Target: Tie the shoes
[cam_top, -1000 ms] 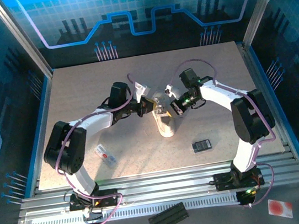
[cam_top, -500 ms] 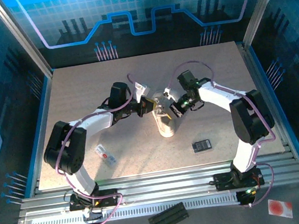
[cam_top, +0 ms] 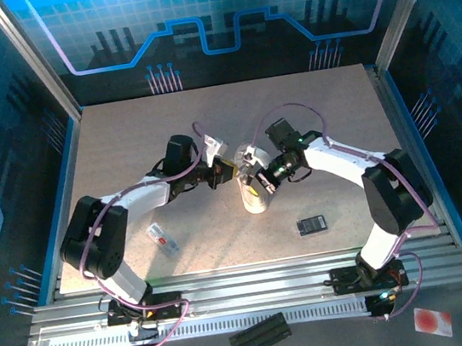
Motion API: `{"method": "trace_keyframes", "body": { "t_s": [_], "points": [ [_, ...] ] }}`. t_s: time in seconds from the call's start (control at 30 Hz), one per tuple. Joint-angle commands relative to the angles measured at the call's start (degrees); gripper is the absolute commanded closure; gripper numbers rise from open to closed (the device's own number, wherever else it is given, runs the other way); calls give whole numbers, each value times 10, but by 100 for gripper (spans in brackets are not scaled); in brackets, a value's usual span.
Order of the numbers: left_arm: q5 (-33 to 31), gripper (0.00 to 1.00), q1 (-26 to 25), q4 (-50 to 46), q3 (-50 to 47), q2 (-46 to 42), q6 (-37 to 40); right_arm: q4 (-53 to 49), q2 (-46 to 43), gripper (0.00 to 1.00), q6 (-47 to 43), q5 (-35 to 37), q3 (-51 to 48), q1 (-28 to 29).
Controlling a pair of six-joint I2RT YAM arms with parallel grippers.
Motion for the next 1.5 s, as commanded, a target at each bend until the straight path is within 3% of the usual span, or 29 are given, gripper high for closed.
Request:
{"method": "trace_keyframes", "body": {
  "t_s": [0.0, 0.47, 0.97, 1.27, 1.47],
  "points": [
    [11, 100, 2, -8, -17, -23, 9, -8, -23, 92, 21, -2, 6, 0],
    [9, 100, -3, 38, 8, 16, -7, -46, 43, 91, 93, 23, 132, -59],
    [8, 100, -8, 56, 20, 51, -11, -66, 132, 87, 136, 54, 196, -67],
    [9, 100, -9, 56, 24, 60, -12, -66, 150, 80, 135, 53, 201, -68],
    [7, 100, -10, 51, 23, 61, -6, -68, 151, 68, 133, 60, 191, -68]
  ]
}}
